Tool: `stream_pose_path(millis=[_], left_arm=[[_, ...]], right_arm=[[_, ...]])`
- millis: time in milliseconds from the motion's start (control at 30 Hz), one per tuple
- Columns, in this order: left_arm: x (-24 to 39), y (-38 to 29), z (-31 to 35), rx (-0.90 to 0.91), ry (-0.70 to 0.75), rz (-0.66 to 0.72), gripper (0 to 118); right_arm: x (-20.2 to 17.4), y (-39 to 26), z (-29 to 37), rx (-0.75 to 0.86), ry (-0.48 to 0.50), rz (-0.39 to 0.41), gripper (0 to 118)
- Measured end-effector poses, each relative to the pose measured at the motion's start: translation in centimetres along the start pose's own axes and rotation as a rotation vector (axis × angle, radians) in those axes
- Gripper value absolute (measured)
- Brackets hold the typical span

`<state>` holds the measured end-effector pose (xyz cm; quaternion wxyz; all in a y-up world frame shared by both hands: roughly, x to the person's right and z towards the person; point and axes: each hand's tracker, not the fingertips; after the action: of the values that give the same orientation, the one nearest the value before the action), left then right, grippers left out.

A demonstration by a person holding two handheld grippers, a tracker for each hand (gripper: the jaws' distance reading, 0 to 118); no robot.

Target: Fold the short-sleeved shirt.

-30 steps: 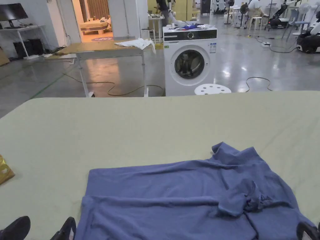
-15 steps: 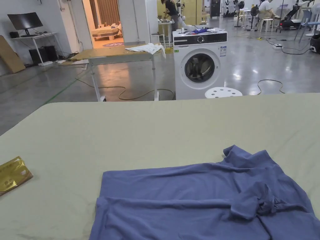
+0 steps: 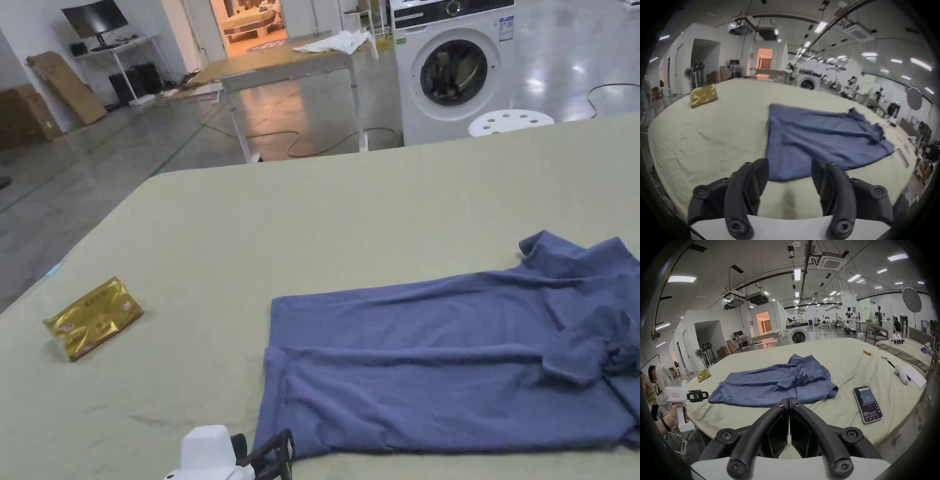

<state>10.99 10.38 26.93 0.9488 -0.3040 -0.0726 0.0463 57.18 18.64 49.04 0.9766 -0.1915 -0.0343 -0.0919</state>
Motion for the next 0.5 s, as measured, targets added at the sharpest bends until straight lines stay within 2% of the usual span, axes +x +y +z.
stream_pose_path(millis=[100,167,200,233,267,300,333,467,500], left_arm=[[-0.1,-0.1,-3.0,-0.092,0.078,-0.055,68],[-0.2,0.1,-4.0,-0.175,0.047,-0.028,68],[0.0,0.3,-3.8,-0.133,0.064,-0.051,67],[0.1,0.5,-3.5,-0.13,0.06,-0.051,62],[0.2,0.4,-3.2,-0.137,0.06,-0.06,50],[0.4,0.6,-3.3,-0.146,0.06,-0.076,26],[0.5,0.8,-3.6,-0.158,0.051,-0.087,14],[1.6,1.5,-5.0,-0.272,0.063,-0.152,9],[1.7,1.7,-5.3,-0.295,0.063,-0.174,9]], right_arm=[[0.4,-0.4,0.2,-0.009,-0.018,-0.012,0],[0.7,-0.7,0.3,-0.014,-0.032,-0.019,0],[0.9,-0.8,0.3,-0.021,-0.036,-0.024,0],[1.1,-0.9,0.2,-0.027,-0.041,-0.029,0],[1.3,-1.0,0.1,-0.033,-0.046,-0.033,0],[1.5,-1.1,-0.2,-0.043,-0.049,-0.037,0],[1.7,-1.0,-0.5,-0.055,-0.048,-0.04,0],[3.1,0.0,-2.8,-0.083,-0.057,-0.035,1],[3.7,0.5,-3.9,-0.092,-0.068,-0.03,15]])
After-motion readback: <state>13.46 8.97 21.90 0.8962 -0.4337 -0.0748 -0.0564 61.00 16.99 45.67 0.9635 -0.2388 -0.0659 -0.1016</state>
